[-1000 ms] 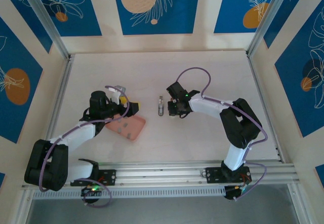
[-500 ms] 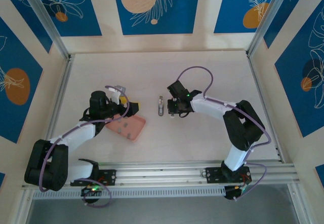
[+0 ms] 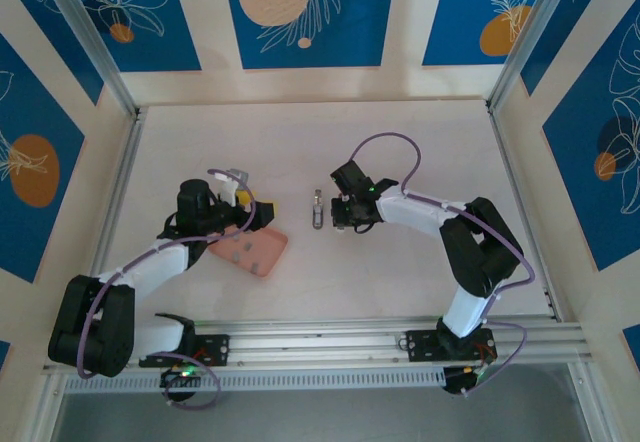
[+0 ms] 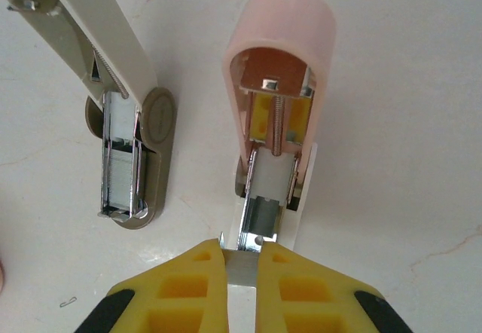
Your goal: Load the staples into the stapler
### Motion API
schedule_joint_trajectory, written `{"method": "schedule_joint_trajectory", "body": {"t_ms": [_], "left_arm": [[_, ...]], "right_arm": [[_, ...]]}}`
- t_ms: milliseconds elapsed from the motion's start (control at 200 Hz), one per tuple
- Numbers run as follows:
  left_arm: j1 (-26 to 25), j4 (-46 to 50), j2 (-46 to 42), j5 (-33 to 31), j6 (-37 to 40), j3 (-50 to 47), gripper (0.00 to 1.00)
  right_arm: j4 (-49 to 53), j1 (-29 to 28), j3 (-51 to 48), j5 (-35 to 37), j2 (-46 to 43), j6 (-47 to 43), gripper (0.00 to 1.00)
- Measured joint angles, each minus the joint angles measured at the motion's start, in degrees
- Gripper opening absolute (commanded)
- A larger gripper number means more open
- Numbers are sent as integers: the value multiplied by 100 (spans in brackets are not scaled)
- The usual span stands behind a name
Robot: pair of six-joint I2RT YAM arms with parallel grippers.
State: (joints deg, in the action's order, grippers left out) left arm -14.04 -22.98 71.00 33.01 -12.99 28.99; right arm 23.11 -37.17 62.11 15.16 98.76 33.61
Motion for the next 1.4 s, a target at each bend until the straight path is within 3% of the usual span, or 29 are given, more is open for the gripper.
{"method": "schedule_joint_trajectory", "body": {"t_ms": [1401], "left_arm": [[0,114,0,0,2,0,88]], "right_arm": [[-214,-28,-74,157,24,-415,13]]}}
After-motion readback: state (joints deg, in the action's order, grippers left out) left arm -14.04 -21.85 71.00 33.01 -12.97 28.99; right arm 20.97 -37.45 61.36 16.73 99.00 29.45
